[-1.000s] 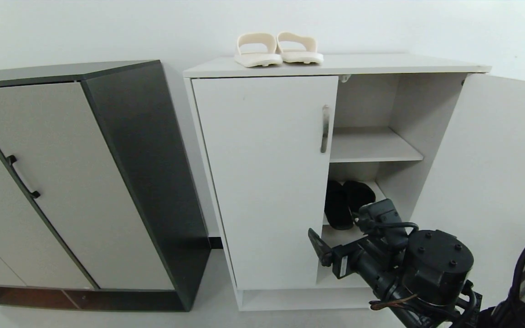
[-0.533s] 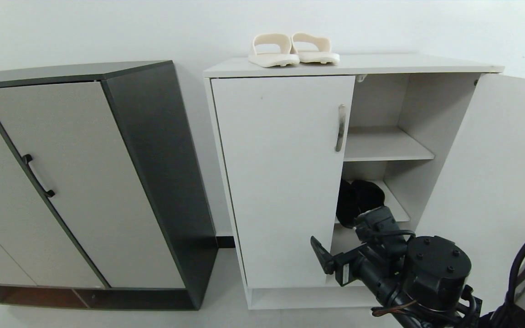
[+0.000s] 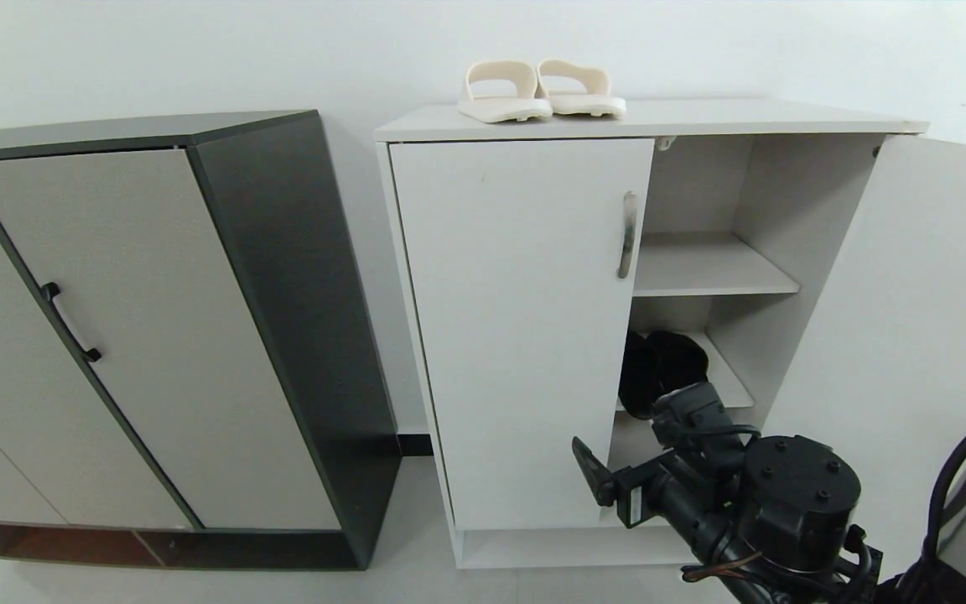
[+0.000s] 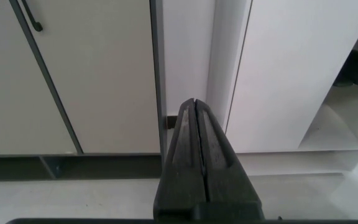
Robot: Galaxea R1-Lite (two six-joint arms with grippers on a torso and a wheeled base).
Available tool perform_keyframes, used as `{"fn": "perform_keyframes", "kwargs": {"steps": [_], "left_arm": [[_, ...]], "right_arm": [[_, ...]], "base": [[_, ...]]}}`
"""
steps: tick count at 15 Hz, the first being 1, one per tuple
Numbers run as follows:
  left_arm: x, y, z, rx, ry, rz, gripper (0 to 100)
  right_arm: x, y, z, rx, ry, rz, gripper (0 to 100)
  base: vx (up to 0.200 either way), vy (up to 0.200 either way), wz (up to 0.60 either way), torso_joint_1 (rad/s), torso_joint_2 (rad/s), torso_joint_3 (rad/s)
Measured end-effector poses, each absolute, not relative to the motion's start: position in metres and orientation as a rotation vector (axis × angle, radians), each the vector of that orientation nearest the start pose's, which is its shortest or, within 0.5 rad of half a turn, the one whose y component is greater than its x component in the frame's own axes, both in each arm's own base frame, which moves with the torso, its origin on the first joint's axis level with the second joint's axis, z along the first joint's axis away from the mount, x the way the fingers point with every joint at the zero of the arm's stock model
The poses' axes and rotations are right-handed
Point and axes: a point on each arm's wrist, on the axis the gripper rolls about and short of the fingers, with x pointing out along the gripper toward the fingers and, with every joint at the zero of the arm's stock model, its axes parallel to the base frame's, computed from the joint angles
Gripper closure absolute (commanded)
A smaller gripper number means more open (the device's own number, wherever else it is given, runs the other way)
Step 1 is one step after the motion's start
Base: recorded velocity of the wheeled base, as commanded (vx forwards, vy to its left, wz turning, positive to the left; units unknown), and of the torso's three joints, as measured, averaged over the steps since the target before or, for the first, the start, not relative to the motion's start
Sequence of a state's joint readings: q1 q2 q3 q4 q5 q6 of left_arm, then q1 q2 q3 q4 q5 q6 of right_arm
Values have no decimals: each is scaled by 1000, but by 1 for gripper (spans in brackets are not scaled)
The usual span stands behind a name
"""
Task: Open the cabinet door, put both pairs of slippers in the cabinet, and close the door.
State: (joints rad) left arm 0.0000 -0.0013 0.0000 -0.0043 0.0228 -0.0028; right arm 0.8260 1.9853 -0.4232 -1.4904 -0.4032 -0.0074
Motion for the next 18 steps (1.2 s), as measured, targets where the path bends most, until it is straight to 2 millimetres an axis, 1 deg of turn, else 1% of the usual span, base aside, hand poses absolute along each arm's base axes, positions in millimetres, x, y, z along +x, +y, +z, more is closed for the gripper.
{"fn": "perform_keyframes", "kwargs": {"steps": [2,5,11,18], "left_arm": [[-23,1,76,-3,-5,23,100],[-23,1,76,-2,-7,23,100],[-23,1,76,-3,-6,23,100],[-23,1,76,-2,-5,23,100]], "right_arm": [[209,214,92,-54,58,424,0],[209,214,92,-56,59,424,0],[209,214,91,-59,65,422,0],[208,213,89,-64,71,423,0]], "base": [[0,0,0,-1,-45,-38],[0,0,0,23,-214,-292],[0,0,0,98,-479,-343],[0,0,0,155,-468,-314]]}}
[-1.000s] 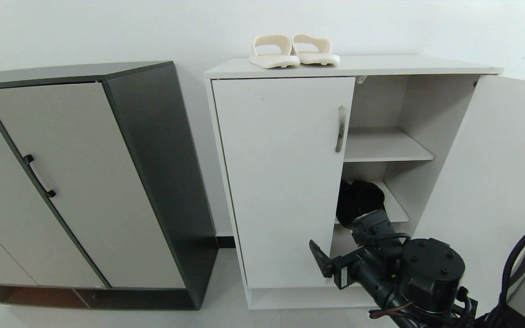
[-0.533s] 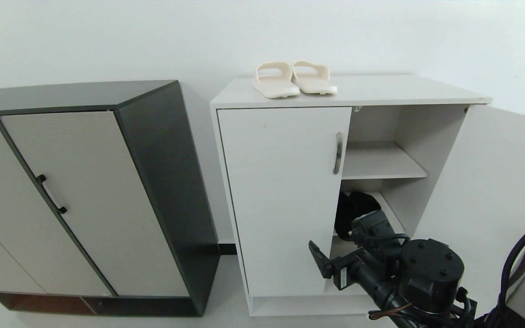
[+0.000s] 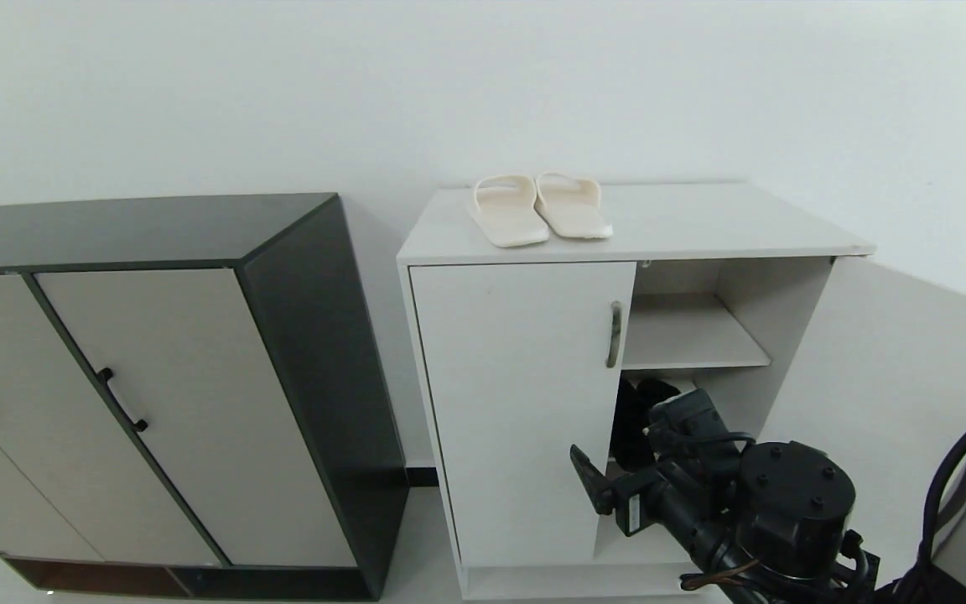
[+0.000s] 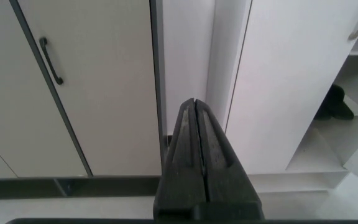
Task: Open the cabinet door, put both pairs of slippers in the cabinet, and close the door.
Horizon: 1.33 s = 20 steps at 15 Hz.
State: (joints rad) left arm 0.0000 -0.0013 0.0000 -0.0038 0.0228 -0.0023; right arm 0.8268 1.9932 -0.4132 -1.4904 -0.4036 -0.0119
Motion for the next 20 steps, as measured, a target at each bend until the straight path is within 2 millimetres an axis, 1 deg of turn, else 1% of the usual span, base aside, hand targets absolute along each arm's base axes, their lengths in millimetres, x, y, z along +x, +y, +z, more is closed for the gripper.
{"fn": "perform_keyframes", "kwargs": {"steps": [6,14,18,20], "left_arm": [[-23,1,76,-3,-5,23,100],[-23,1,76,-3,-6,23,100],[-23,0,76,1,-6,21,100],[-23,0,76,1,-6,20,100]], "right_arm": [[207,212,89,-64,72,424,0],[207,212,90,-62,62,429,0],[211,211,92,-118,24,408,0],[217,216,93,-144,82,395,0]], "base": [[0,0,0,195,-502,-305],[0,0,0,229,-527,-303],[0,0,0,54,-114,-65],[0,0,0,0,0,0]]}}
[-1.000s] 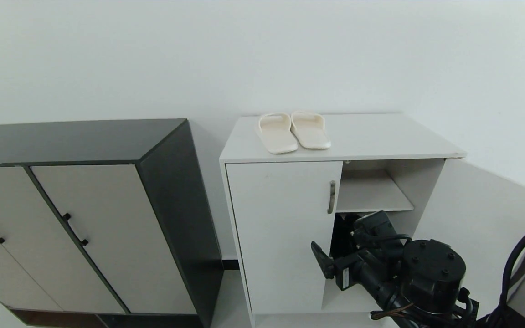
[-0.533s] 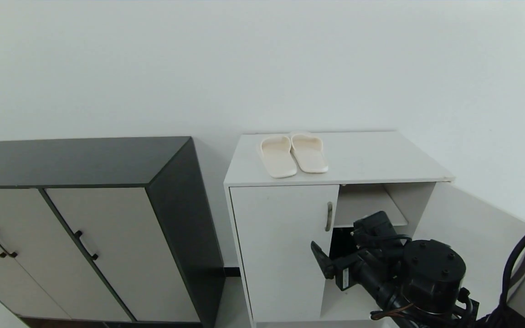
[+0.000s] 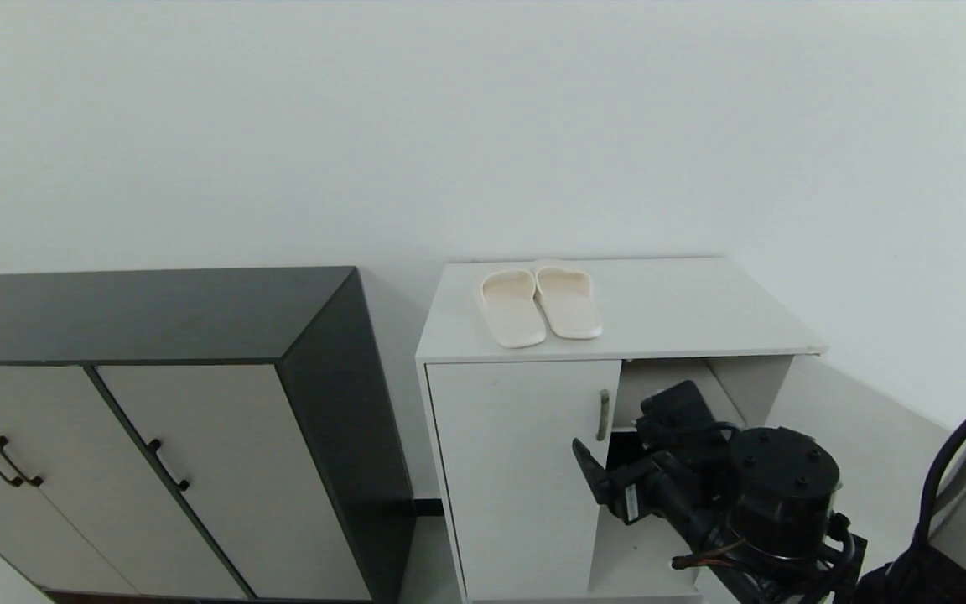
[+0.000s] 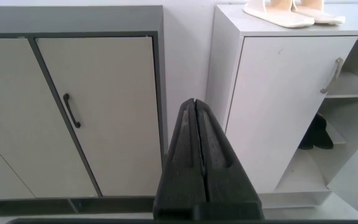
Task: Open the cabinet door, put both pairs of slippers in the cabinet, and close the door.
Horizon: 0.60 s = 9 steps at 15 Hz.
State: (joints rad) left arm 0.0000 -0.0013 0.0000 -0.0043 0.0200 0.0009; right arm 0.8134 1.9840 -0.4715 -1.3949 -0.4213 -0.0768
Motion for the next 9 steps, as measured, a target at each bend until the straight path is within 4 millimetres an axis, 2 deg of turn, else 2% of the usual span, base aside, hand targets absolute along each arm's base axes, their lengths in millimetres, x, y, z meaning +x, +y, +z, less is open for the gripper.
{"fn": "perform_keyframes", "kwargs": {"steps": [2,4,7,9], "left_arm": [[-23,0,76,4,-5,17,100],[-23,0,76,4,-5,16,100],[-23,0,76,5,-4,17,100],[-23,0,76,5,-5,18,100]], "right_arm": [[220,221,97,-172,226,383,0],[222,229,119,-110,297,344,0],[222,239,157,0,273,301,0],[221,242,168,24,245,311,0]], "base": [[200,0,0,5,-2,7],[200,0,0,-2,-7,2],[200,0,0,9,-1,-1],[200,0,0,7,5,7]]}}
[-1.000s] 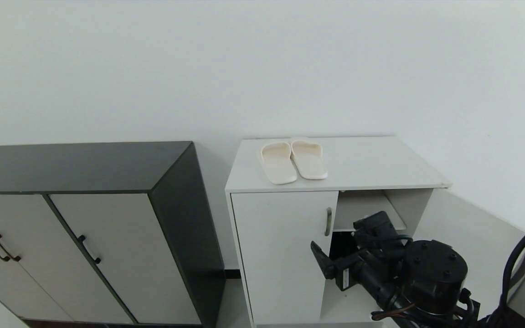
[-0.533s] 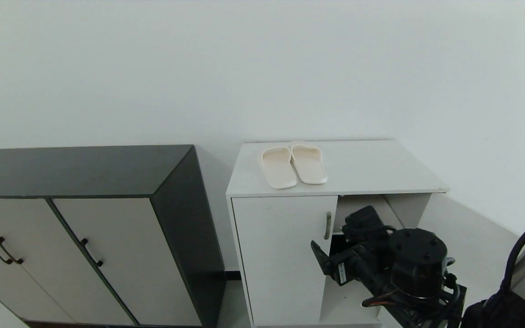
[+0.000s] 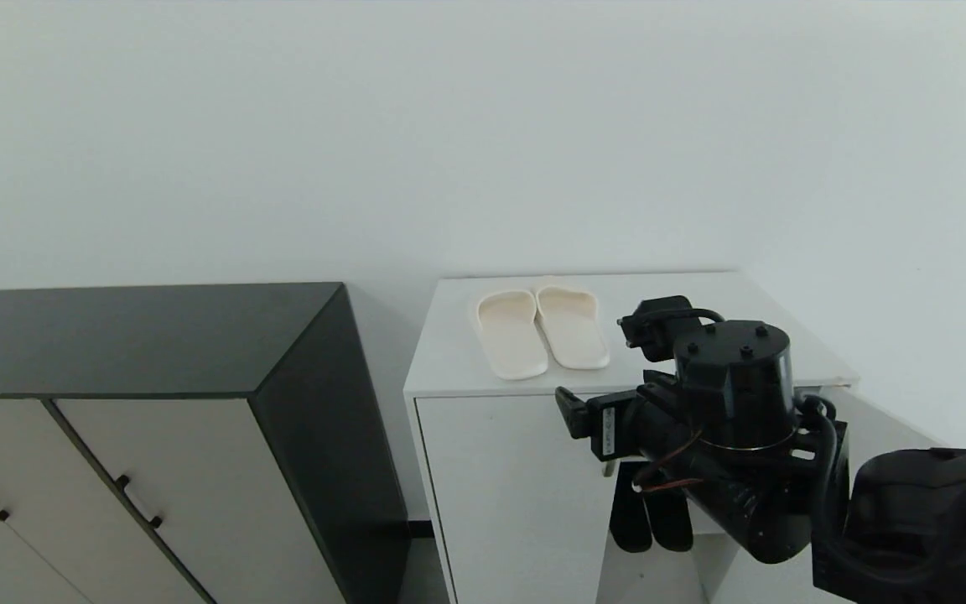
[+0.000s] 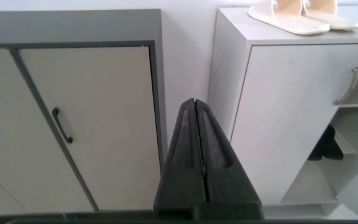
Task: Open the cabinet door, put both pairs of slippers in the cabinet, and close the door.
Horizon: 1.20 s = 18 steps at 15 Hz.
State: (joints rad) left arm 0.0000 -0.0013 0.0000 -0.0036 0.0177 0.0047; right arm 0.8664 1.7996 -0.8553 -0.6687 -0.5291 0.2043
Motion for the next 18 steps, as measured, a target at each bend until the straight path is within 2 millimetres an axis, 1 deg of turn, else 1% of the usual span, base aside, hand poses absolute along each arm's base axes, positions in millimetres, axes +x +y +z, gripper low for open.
{"fn": "perform_keyframes", "kwargs": {"steps": [3,7,10,12,15,18], "left_arm": [[-23,0,76,4,-4,18,100],[-23,0,76,2,-3,18,100],[-23,0,76,0,-5,18,100],[-23,0,76,0,-5,18,100],[-23,0,76,0,-5,18,100],[-23,0,76,0,-4,18,100]], "right_arm": [[223,246,171,33,231,318,0],[239,263,175,40,204,322,0],[261,280,172,32,182,311,0],[281,289,167,26,172,290,0],[304,297,156,14,178,265,0],[327,300,145,13,187,250,0]], "base": [[200,0,0,4,1,2],[0,0,0,0,0,0],[0,0,0,0,0,0],[0,0,0,0,0,0],[0,0,0,0,0,0],[0,0,0,0,0,0]]}}
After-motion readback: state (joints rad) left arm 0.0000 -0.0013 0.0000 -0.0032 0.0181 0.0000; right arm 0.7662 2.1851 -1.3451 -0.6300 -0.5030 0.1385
